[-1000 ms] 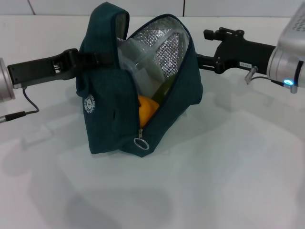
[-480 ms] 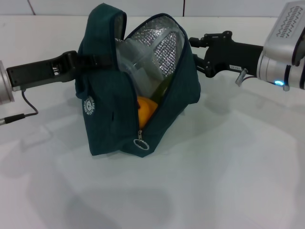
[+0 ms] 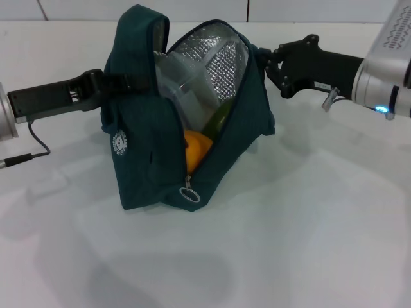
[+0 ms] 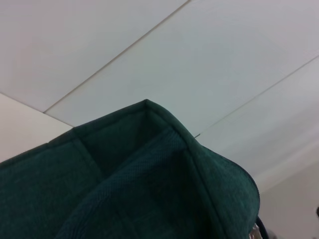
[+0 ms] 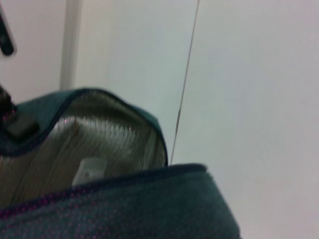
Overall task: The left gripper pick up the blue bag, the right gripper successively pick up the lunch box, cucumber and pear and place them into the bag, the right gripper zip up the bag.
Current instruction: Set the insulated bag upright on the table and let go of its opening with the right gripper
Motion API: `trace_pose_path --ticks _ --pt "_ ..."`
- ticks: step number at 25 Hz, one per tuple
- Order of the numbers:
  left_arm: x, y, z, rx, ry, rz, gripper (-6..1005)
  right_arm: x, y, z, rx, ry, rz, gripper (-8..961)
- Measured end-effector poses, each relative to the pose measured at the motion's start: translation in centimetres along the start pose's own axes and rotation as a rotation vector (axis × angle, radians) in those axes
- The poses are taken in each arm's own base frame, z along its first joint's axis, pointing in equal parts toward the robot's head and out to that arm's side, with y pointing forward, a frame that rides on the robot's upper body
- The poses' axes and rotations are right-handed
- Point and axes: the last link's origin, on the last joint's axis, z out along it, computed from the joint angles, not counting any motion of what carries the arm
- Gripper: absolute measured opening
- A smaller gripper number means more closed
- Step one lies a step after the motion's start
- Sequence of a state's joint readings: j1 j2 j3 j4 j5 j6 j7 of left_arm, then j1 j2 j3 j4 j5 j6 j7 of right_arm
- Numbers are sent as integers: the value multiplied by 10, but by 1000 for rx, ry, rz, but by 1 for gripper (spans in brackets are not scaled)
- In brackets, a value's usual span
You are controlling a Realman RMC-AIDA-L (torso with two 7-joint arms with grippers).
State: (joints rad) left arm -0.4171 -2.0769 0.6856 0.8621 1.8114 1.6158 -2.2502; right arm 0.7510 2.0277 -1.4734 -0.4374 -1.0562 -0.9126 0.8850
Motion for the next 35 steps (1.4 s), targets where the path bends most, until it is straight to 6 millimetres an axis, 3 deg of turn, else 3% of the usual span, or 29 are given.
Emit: trace_pose_path --ticks 1,7,15,23,26,31,35 --pt "0 0 0 -1 -1 0 36 -2 0 -2 4 -17 6 55" --pt "-1 3 2 -20 -11 2 36 -9 -3 -23 42 -108 14 37" --pt "-6 20 6 -139 -37 5 37 -35 -4 -52 85 -215 -28 34" --pt "-16 32 25 -266 -63 5 36 -20 4 -71 60 -219 56 31" --pt "-17 35 25 -292 -69 16 36 -22 6 -82 51 -253 66 30" --pt "-27 14 26 -198 -50 -44 36 -18 5 -96 75 -261 86 29" --pt "-28 16 31 -214 -58 -29 37 -9 -1 -105 115 -235 106 29"
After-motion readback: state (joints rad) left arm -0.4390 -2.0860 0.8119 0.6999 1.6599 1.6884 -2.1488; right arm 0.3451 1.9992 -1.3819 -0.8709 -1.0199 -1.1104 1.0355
